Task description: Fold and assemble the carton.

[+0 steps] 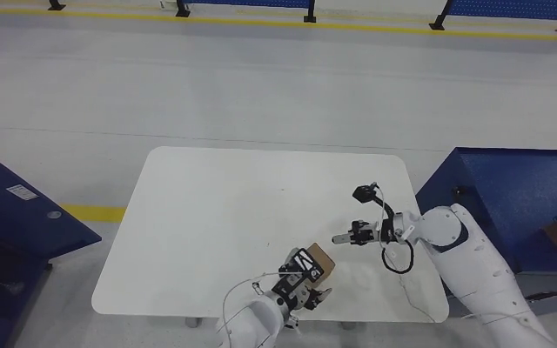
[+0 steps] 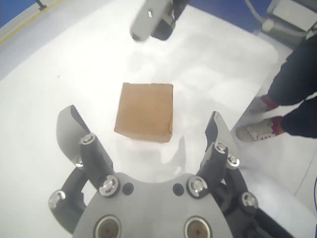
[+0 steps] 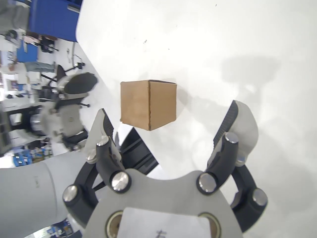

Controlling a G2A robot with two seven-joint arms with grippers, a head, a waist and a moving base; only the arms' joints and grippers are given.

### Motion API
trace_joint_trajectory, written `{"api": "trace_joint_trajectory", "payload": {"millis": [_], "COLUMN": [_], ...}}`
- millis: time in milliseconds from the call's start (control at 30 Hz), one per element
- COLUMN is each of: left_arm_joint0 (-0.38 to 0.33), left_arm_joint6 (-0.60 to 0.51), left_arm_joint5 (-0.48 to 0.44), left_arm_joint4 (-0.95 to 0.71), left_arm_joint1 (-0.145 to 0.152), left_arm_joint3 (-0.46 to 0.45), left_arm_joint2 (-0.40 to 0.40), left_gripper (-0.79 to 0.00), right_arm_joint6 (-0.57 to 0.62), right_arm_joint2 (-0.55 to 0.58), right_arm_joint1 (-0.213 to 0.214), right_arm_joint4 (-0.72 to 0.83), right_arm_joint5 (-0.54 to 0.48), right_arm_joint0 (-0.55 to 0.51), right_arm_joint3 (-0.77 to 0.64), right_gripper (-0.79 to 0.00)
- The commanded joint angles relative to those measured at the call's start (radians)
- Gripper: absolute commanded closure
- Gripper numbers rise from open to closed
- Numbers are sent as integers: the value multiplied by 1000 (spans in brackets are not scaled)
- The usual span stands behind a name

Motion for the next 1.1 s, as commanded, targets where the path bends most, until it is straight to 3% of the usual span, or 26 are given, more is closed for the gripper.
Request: {"api": "trace_joint_trajectory", "payload": {"millis": [0, 300, 700, 1067], "left_arm_joint0": [-17, -60, -111, -92], "left_arm_joint6": [27, 96, 195, 254], "left_arm_joint5": [4, -156, -73, -44], "left_arm_joint4": [-1, -25, -65, -129], "left_arm_joint1": [-1, 12, 1, 1], "left_arm_joint3": [46, 163, 297, 310], "left_arm_joint2": [-7, -24, -16, -26], "left_gripper": [-785, -785, -785, -785], "right_arm_joint6": [7, -54, -78, -76], "right_arm_joint2": [-9, -123, -206, -217], "right_arm_joint1": [-4, -44, -80, -93], "right_arm_joint4": [36, 37, 27, 70], "right_arm_joint5": [21, 55, 85, 59], "right_arm_joint0": [-3, 26, 61, 63], "right_arm_joint3": [17, 69, 56, 63], "right_gripper": [-785, -785, -785, -785]}}
